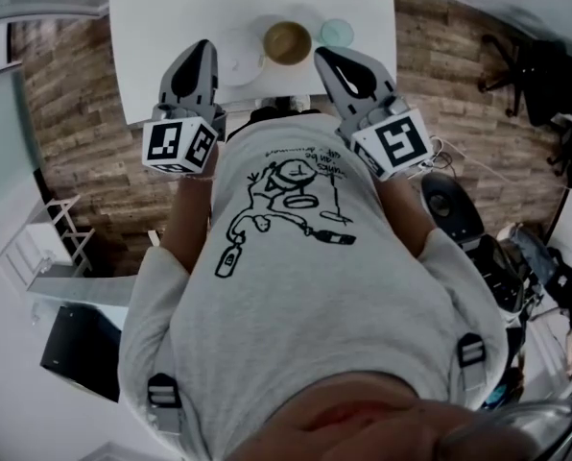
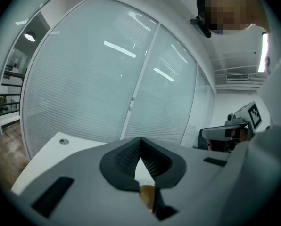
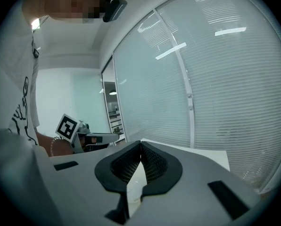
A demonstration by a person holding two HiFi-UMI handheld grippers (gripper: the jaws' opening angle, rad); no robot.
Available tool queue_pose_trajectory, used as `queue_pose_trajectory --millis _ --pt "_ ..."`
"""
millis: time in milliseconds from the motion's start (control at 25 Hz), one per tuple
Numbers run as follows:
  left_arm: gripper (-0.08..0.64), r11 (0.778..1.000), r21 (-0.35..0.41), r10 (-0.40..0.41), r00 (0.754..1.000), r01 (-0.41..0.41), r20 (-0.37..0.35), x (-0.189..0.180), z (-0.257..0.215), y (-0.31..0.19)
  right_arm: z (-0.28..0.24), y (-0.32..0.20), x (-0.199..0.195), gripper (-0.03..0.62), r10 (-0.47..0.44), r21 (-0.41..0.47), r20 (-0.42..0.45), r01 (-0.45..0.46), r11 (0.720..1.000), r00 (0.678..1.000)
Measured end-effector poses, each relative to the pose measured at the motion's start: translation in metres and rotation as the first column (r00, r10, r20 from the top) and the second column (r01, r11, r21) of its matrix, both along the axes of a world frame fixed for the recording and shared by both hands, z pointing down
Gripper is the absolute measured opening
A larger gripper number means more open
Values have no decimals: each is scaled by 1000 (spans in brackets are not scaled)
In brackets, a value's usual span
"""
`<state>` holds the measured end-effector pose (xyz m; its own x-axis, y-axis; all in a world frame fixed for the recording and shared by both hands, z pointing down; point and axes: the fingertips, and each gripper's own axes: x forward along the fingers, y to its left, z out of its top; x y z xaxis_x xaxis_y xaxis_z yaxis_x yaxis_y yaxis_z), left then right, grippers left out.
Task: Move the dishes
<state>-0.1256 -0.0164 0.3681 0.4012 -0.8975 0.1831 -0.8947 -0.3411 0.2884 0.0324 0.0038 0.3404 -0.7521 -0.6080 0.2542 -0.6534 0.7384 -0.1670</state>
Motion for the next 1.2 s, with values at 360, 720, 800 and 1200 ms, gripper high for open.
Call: queue_pose_trajectory --millis 360,720,800,1200 --pt "2 981 117 158 987 -156 -4 60 -84 16 -52 10 -14 35 -32 79 34 29 996 999" --pt "2 955 158 236 966 -250 105 103 -119 40 -93 25 -17 34 -57 138 33 52 989 998" --pt "3 953 157 245 964 -260 106 108 -122 43 -97 28 -17 34 -59 151 23 54 987 998" --pt "3 949 160 257 961 -271 102 109 -123 47 -101 32 -21 34 -54 163 14 51 985 998"
